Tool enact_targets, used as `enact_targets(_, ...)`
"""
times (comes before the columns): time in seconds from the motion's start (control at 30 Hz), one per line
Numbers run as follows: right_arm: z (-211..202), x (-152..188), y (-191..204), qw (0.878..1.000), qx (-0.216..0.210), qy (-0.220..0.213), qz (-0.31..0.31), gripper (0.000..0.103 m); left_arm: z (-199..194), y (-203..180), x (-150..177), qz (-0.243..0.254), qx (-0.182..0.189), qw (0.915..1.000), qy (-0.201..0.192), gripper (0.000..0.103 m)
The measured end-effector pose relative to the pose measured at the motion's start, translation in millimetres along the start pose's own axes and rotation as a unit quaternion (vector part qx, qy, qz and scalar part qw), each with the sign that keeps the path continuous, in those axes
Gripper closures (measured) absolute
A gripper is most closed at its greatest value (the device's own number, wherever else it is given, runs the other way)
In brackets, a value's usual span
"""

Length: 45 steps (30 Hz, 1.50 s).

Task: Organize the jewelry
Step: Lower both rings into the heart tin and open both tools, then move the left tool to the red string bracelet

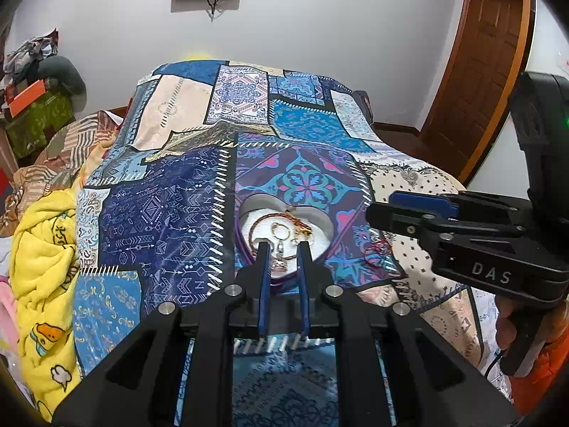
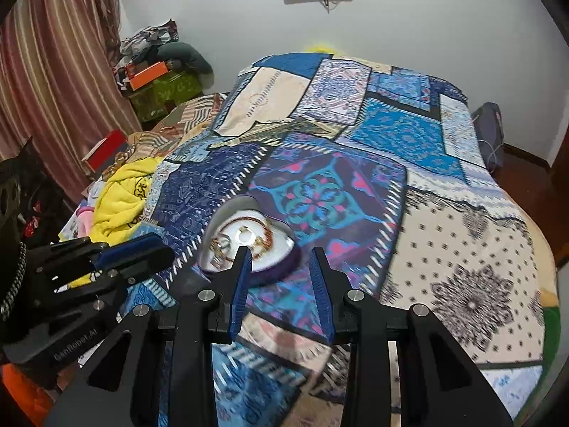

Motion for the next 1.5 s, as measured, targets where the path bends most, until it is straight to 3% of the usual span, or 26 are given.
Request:
enact_targets(0.17, -9.6, 12.8, -22.3, 1.0, 0.016, 0.005, 0.009, 0.071, -1.4, -16.2, 3.9, 0.006, 0.002, 1.0, 0.006, 0.088)
enact_targets(0.23, -11.5, 20.6, -38.7, 0.999, 0.03, 0.009, 0.02, 0.062, 2.2, -24.0, 7.3, 0.008, 0.006, 0.9999, 0.014, 0.086)
enact_targets(0.63, -13.1, 71.1, -106.0, 0.994, 0.066, 0.05, 0.071, 0.061, 52.8, -72.1, 36.7, 0.02, 0.044, 0.9954, 0.082, 0.085)
enact_targets(0.97, -6.4, 81.9, -116.2, 0.993, 0.056, 0.062, 0.084, 0.061, 103.6, -101.4, 52.3, 0.029, 0.067, 0.9886, 0.132, 0.085)
enact_targets(1.5, 3.8, 76.5, -117.2, 0.994, 0.042, 0.058, 0.083, 0.061, 135.6, -115.0, 37.5, 0.059, 0.058, 0.9887, 0.125, 0.085)
Point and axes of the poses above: each gripper's, at about its wrist camera, not at the fingertips, and z roughly the way its jaws point, y to its left, x to its underside, the point moved 10 cm from there along z, roughly the way its jaws point, and after that the axes turned 1 degree about z, right-handed, at the moved point
